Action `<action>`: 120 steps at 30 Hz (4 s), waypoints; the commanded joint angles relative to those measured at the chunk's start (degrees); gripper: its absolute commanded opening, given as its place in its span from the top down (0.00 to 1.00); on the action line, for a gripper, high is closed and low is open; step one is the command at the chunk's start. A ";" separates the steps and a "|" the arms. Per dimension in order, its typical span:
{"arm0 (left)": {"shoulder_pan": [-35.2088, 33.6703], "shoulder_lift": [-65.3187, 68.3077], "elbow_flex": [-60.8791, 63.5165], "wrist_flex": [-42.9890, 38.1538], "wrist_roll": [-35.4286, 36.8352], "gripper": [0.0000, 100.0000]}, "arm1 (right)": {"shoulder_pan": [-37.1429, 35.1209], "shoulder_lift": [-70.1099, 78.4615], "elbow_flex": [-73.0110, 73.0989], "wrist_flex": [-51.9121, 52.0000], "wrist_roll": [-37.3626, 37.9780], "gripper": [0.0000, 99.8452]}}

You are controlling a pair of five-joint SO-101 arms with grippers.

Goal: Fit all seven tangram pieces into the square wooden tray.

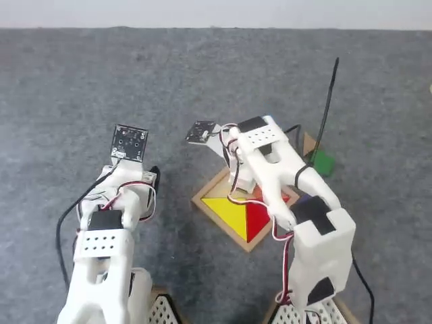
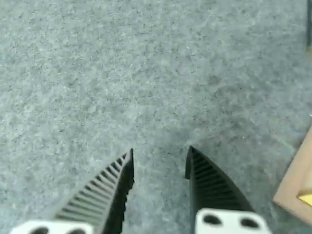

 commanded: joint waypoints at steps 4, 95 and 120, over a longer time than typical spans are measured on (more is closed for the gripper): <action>-0.44 0.09 -2.33 -1.23 -0.44 0.83 | 5.76 -11.47 -3.52 9.98 0.44 0.96; -0.44 0.18 -2.24 -1.32 -0.44 0.83 | -4.26 3.12 -2.29 -0.92 -3.16 0.76; -0.26 0.18 -2.24 -1.32 -0.44 0.83 | 3.56 -5.05 -3.69 2.33 -8.18 0.99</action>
